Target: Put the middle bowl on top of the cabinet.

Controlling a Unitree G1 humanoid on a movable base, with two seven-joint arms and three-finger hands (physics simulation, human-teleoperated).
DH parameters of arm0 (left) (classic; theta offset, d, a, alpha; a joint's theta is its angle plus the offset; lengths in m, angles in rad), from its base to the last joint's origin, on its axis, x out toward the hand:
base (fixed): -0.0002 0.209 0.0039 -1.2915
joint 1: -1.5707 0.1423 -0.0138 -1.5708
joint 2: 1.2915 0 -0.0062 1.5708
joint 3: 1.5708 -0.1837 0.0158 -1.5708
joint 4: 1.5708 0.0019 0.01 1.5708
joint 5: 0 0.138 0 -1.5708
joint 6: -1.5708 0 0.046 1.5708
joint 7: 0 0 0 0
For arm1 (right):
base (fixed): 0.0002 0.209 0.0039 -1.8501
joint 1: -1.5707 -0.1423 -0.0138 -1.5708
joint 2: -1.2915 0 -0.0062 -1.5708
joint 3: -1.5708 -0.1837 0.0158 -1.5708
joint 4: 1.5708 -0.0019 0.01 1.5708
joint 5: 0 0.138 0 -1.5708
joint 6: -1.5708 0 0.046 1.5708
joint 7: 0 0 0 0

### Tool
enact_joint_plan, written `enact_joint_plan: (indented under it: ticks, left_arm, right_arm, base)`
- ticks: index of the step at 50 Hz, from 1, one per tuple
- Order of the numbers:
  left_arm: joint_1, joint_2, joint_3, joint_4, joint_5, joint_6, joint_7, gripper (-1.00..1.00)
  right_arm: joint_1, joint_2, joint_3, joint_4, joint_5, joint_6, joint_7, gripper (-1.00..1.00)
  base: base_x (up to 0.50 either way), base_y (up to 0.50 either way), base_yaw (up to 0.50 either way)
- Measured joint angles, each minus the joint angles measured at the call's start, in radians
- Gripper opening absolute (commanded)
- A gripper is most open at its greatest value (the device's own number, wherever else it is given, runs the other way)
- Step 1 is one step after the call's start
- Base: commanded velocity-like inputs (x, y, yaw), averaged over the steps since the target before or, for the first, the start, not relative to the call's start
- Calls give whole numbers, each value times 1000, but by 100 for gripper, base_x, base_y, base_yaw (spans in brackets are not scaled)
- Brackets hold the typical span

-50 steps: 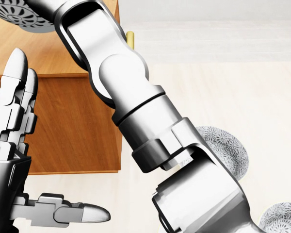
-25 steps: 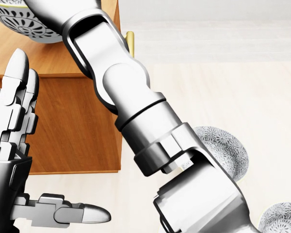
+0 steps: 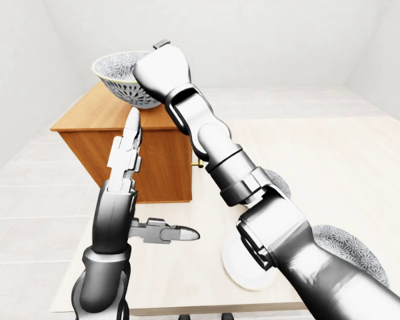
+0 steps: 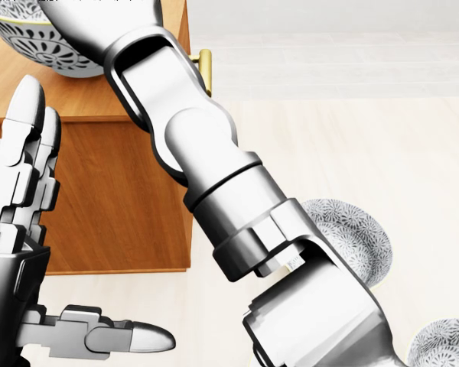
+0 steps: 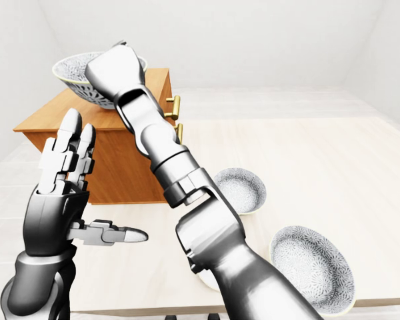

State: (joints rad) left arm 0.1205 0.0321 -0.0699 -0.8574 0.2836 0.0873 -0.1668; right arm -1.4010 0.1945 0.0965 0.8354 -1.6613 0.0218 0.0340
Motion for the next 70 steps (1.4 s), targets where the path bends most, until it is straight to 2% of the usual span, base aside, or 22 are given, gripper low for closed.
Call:
enact_joint_plan:
  ticks: [8,11,14,16,17,18,20,28,34,36,39,43,46,47,60,70]
  left_arm:
    - [-1,0,1,0,-1,0,-1,100]
    - [-1,0,2,-1,-1,0,-1,100]
    - [-1,0,2,-1,-1,0,-1,100]
    - [-2,0,2,-1,-1,0,-1,100]
    - [-2,0,2,-1,-1,0,-1,100]
    - [-2,0,2,0,-1,0,-1,100]
    - [-2,0,3,1,-2,0,-1,100]
    - [-3,-1,5,4,-4,0,-1,100]
    - [-3,-1,6,4,-5,0,-1,100]
    - [-3,-1,6,4,-6,0,-1,100]
    - [-3,-1,6,4,-6,0,-1,100]
    - [-3,0,6,5,-7,0,-1,100]
    - [-2,-1,7,6,-8,0,-1,100]
    - [-2,-1,7,6,-8,0,-1,100]
    - [0,0,6,9,-9,0,-1,100]
    - [-1,0,6,8,-9,0,-1,100]
  right_arm:
    - [2,0,1,3,-1,-5,-1,-100]
    - [1,0,1,2,-1,-6,-3,-74]
    - [0,0,2,0,-5,-6,-4,-70]
    - [-1,0,1,-2,-6,-6,-6,-58]
    - [-2,0,0,-3,-8,-6,-7,-45]
    - [-3,0,0,-4,-9,-6,-8,-44]
    - [-5,0,-1,-6,-13,-7,-9,-26]
    - [-4,-2,-3,-11,-16,-10,-17,-18]
    - [1,0,-2,-10,-17,-9,-23,-4]
    - [2,0,-3,-10,-16,-8,-24,11]
    - [4,0,-3,-10,-16,-7,-25,19]
    - [8,1,-3,-11,-17,-6,-25,30]
    - [8,1,-3,-13,-17,-5,-24,30]
    - [8,2,-3,-14,-17,-4,-23,46]
    - [-6,2,-5,-39,-17,-6,-6,51]
    - [-35,-1,0,-104,-33,-23,46,68]
  base:
    - [0,0,0]
    - [0,0,0]
    - [0,0,0]
    - [0,0,0]
    - [0,0,0]
    - [0,0,0]
    - [0,0,0]
    - [0,0,0]
    - [0,0,0]
    - [0,0,0]
    - [0,0,0]
    - [0,0,0]
    - [0,0,0]
    - [0,0,0]
    - [0,0,0]
    - [0,0,0]
